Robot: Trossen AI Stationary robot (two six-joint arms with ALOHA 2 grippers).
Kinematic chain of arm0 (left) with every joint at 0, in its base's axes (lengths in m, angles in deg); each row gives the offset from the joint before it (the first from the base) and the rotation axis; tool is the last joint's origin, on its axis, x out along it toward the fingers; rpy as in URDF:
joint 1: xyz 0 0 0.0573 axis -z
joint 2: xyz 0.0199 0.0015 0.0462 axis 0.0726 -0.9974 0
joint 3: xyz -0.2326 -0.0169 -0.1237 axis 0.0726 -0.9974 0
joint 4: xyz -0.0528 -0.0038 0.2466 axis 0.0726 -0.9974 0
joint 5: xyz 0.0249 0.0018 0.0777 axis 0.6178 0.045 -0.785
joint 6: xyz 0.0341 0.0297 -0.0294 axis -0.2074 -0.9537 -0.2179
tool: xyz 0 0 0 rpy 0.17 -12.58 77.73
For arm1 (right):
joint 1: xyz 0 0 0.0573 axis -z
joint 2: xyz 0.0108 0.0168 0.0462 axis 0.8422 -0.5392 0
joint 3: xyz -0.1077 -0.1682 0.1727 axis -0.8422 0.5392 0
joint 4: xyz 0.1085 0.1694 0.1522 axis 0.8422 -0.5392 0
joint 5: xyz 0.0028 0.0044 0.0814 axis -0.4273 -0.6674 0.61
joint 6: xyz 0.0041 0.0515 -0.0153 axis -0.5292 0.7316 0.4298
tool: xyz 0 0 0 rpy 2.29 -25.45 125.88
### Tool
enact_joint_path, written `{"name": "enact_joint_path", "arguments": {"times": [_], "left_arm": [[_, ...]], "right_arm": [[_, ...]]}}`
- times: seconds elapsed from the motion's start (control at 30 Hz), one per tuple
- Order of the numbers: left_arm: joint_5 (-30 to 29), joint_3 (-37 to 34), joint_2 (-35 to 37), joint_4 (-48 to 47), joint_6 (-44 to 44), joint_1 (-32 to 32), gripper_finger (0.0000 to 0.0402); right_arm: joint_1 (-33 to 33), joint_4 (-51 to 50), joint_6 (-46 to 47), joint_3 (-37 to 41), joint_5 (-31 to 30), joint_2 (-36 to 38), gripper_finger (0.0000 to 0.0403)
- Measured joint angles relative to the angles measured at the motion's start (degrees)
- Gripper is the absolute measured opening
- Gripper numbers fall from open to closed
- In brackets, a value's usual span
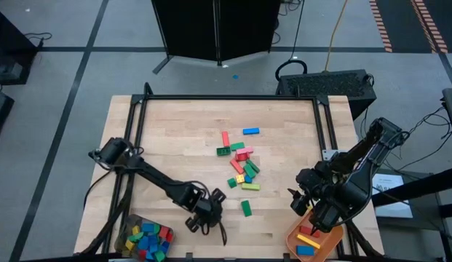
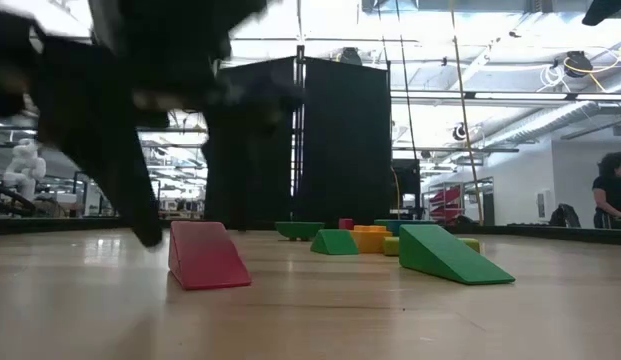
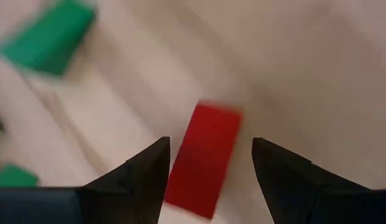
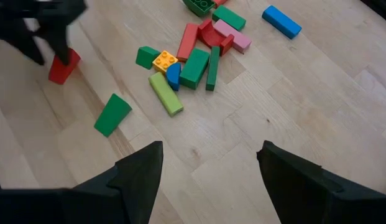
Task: Sort blocks by size
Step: Put the red triangular block into the black bin
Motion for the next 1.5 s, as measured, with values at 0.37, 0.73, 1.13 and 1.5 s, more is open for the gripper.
{"name": "enact_joint_path", "arguments": {"times": [0.37,0.73,1.13,1.5], "left_arm": [[5.58,-6.72,0.28,7.14,-1.8,-2.65,0.0228],[6.29,-10.06,0.65,11.22,2.85,-3.21,0.0117],[4.45,-4.46,17.02,-8.05,22.79,-0.06,0.0117],[5.02,-2.97,31.19,-28.81,58.3,22.21,0.0117]], "right_arm": [[0.0,0.0,0.17,0.0,0.0,0.0,0.0256],[0.0,-0.07,0.6,0.0,-0.02,0.0,0.0256],[0.02,-0.07,0.99,0.0,-0.11,0.0,0.0256],[0.06,-0.09,0.52,0.0,-3.34,0.0,0.0256]]}}
